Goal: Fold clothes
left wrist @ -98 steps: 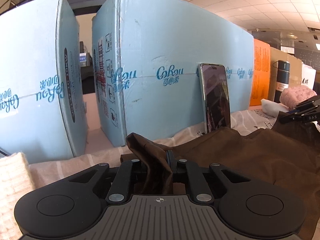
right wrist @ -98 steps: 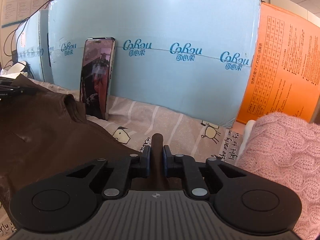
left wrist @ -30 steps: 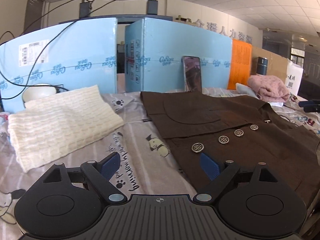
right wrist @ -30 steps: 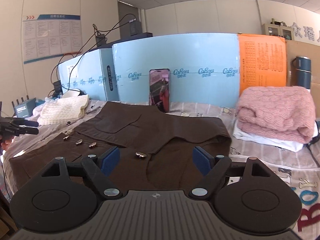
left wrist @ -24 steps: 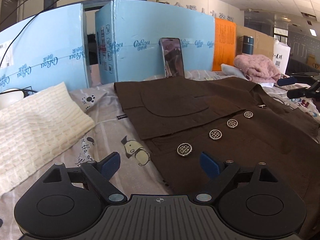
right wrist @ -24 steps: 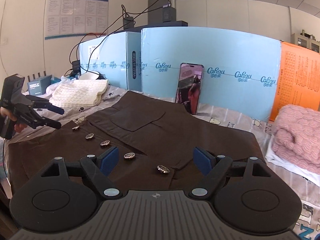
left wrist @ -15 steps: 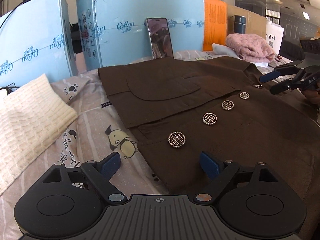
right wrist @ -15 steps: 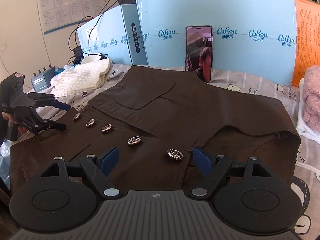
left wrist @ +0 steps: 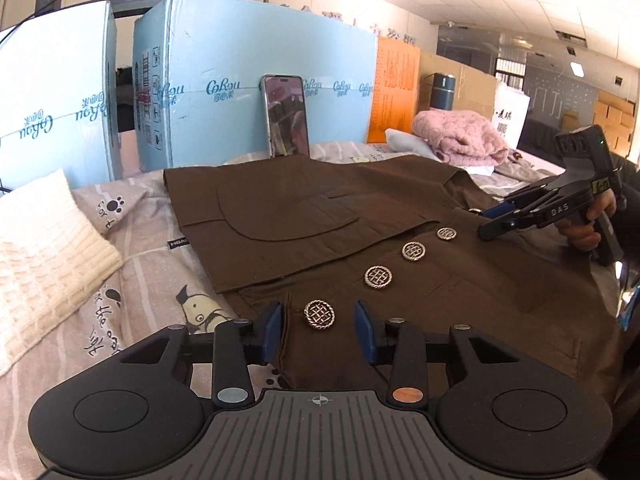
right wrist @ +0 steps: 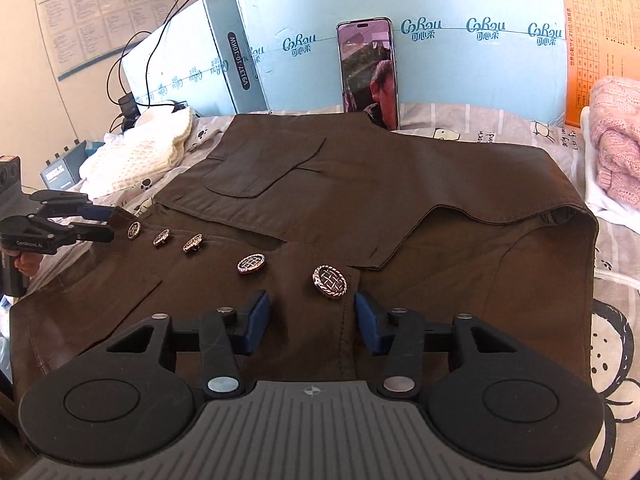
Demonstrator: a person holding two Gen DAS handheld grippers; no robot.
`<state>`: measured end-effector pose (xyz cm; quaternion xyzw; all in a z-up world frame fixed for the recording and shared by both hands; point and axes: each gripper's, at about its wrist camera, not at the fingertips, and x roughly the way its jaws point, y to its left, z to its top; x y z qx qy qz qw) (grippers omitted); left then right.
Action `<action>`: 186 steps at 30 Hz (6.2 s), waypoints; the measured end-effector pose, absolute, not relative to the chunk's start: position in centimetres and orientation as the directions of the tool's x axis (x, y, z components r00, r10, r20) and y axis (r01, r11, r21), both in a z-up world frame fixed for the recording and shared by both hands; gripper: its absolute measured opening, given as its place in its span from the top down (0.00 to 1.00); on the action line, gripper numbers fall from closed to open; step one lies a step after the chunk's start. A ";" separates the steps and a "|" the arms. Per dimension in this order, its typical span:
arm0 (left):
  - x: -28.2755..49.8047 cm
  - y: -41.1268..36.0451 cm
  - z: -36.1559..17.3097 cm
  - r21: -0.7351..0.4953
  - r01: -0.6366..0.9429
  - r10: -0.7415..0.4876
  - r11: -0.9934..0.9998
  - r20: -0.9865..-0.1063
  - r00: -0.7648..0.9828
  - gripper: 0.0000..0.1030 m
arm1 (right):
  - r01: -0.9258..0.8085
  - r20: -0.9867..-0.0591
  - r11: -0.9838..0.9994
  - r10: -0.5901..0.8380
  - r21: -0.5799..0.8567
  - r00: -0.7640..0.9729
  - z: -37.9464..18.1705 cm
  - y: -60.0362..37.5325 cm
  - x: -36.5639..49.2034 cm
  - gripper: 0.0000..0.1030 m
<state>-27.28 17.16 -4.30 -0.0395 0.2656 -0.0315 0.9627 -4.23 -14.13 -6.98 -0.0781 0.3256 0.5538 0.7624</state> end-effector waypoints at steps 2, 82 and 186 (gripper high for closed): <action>-26.9 17.2 -4.5 -0.089 0.033 -0.074 0.996 -0.519 0.851 0.74 | -0.894 -0.575 0.375 0.799 0.244 0.178 -7.0 -14.4 -4.5 0.65; -17.4 18.7 -5.8 0.261 -0.267 0.367 0.928 -0.513 0.775 0.22 | -0.679 -0.457 0.704 0.683 0.206 0.569 -2.4 -14.7 5.4 0.22; -20.5 12.4 0.7 0.541 0.050 0.146 0.839 -0.312 0.939 0.90 | -0.816 -0.318 0.349 0.793 -0.461 0.519 -1.3 -17.5 -3.0 0.96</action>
